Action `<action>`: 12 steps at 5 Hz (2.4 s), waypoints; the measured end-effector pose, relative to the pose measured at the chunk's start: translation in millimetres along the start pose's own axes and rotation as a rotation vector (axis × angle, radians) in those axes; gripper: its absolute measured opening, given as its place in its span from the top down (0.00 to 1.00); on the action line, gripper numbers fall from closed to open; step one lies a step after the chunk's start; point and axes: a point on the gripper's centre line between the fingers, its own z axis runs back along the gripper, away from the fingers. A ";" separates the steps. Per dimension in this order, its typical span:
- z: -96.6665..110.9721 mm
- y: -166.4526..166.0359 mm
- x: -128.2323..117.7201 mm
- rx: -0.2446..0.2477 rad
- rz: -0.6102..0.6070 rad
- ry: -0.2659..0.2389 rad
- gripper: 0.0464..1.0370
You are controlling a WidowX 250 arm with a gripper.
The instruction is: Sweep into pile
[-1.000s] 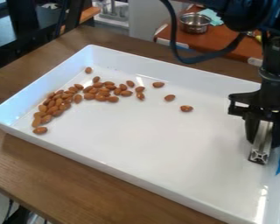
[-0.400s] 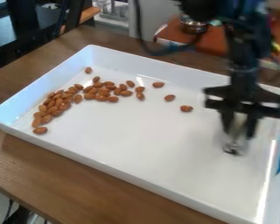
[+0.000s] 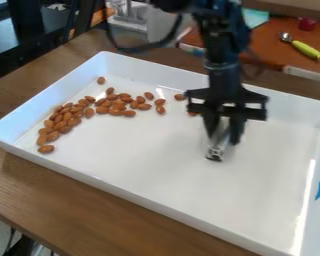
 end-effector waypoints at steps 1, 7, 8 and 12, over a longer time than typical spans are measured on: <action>5.0 30.3 -4.1 0.006 0.019 0.000 0.66; 27.1 174.9 -11.0 0.018 0.269 0.011 0.66; 32.9 192.2 -18.1 0.007 0.286 0.031 0.66; 72.8 108.1 -0.9 -0.243 0.166 -0.029 0.66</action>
